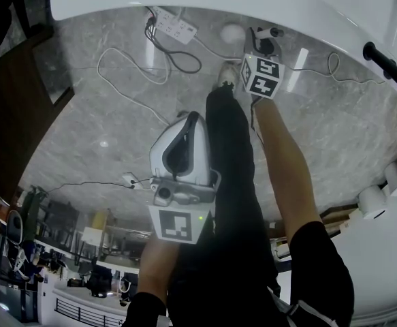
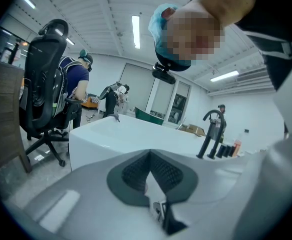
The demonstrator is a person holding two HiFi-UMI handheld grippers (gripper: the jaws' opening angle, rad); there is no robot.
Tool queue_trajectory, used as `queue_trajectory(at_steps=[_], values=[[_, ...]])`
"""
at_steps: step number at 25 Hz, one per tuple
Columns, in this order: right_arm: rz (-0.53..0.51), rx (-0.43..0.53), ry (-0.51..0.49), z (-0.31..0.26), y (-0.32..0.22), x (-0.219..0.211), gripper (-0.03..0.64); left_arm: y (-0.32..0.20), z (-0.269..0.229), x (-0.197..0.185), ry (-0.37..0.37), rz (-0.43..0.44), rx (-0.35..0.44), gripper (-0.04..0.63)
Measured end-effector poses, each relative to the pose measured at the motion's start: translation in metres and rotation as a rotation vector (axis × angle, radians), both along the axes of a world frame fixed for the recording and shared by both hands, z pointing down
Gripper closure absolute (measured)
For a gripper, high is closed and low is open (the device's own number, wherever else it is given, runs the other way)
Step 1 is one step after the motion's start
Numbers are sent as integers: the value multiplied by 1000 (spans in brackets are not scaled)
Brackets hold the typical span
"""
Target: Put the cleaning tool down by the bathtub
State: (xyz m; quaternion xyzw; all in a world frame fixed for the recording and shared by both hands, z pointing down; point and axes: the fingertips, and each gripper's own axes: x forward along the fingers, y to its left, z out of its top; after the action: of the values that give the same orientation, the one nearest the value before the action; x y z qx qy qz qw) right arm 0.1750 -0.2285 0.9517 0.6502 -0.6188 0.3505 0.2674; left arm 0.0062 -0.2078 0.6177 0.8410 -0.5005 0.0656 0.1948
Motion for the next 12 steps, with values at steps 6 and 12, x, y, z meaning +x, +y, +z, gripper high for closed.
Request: queue_trajectory(at_steps=[6,12], values=[[15,1,-2,1,-5,4,523,-3,3,-2,-2,-6,-6,589],[20,6,-6,2,-10,6,523,-5,5,-2,-4,-11,-8,591]])
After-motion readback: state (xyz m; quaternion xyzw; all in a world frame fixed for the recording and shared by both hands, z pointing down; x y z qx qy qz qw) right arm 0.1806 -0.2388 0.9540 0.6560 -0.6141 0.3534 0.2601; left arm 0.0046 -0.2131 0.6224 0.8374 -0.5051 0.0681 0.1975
